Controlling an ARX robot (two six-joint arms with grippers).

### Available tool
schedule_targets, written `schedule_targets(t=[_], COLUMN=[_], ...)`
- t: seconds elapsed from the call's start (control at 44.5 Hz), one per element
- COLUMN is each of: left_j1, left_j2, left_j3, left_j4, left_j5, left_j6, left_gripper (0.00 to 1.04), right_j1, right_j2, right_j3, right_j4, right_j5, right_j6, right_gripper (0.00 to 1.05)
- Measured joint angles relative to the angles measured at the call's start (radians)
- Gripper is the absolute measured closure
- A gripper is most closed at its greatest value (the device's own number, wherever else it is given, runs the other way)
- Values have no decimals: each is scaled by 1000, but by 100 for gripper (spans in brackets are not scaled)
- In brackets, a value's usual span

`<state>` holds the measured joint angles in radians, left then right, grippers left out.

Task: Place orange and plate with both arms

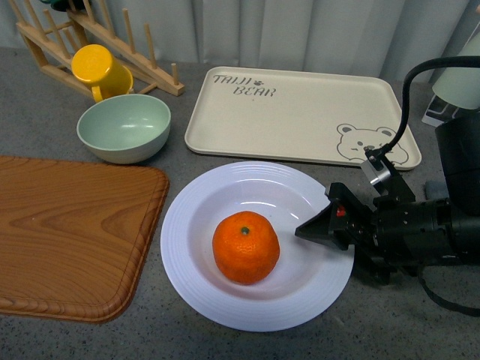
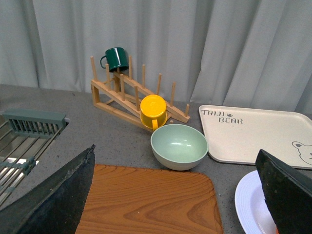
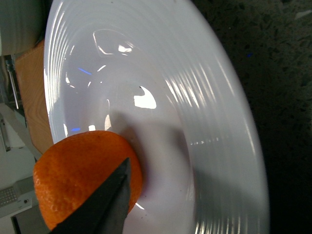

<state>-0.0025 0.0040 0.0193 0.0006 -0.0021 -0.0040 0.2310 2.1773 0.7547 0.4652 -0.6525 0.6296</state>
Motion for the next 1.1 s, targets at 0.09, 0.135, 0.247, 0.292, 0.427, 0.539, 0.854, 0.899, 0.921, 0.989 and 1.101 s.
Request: schedule_targets(t=[0.09,0.135,0.247,0.292,0.427,0.539,0.854,0.899,0.921,0.989,1.101], left_j1=[0,0,0,0,0,0,0,0,0,0,0], left_j2=[0,0,0,0,0,0,0,0,0,0,0], left_j3=[0,0,0,0,0,0,0,0,0,0,0], left_j4=[0,0,0,0,0,0,0,0,0,0,0], left_j5=[0,0,0,0,0,0,0,0,0,0,0], left_j6=[0,0,0,0,0,0,0,0,0,0,0], left_gripper=[7,7,7,7,7,7,7,7,7,7,7], right_j1=[2,2,0,-1,0,0,-19,-19,-19,-17,-5], right_j2=[7,9,16,13,9,9,9,10,13,35,66], right_j3=[0,0,-1,-1,-15,-44,-111,-106,-101,-80,-36], right_j4=[-5,-12,-15,-10,27,108,550,581,594,644,649], right_j5=[5,9,-16,-34,-41,-60,-100,-75,-60,7,117], right_j6=[-2,-5,3,5,15,51,344,386,402,468,528], right_gripper=[71,78,96,99,101,101,101,101,101,101,101])
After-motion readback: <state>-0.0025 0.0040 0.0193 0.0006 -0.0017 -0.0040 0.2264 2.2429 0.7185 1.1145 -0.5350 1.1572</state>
